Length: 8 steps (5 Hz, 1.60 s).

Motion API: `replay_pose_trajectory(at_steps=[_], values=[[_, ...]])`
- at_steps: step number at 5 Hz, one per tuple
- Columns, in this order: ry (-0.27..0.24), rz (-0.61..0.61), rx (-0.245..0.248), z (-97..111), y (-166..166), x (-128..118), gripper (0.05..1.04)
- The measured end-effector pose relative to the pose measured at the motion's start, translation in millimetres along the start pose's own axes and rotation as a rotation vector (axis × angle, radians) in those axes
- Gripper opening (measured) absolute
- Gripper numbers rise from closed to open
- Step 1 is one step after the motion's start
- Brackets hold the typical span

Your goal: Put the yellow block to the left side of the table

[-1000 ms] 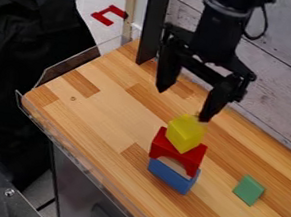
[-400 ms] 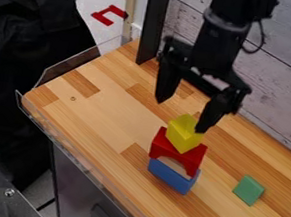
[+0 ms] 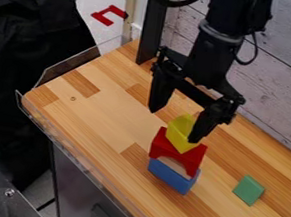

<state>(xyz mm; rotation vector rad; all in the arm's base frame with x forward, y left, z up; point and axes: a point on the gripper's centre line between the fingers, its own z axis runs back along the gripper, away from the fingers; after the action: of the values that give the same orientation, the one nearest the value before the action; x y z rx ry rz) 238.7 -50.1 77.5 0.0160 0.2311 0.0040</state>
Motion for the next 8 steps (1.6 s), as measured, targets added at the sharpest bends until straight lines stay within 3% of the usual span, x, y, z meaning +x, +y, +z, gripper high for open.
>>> replay_pose_trajectory(at_steps=[4,5,6,8], values=[[0.071,-0.011,-0.003,-22.5,-4.0,3.4,0.964],[0.069,-0.001,-0.012,-24.6,-5.7,5.6,0.685],[0.060,0.010,-0.021,-23.9,-5.5,7.8,0.569],[0.008,0.057,-0.021,-6.8,0.6,20.8,0.569]])
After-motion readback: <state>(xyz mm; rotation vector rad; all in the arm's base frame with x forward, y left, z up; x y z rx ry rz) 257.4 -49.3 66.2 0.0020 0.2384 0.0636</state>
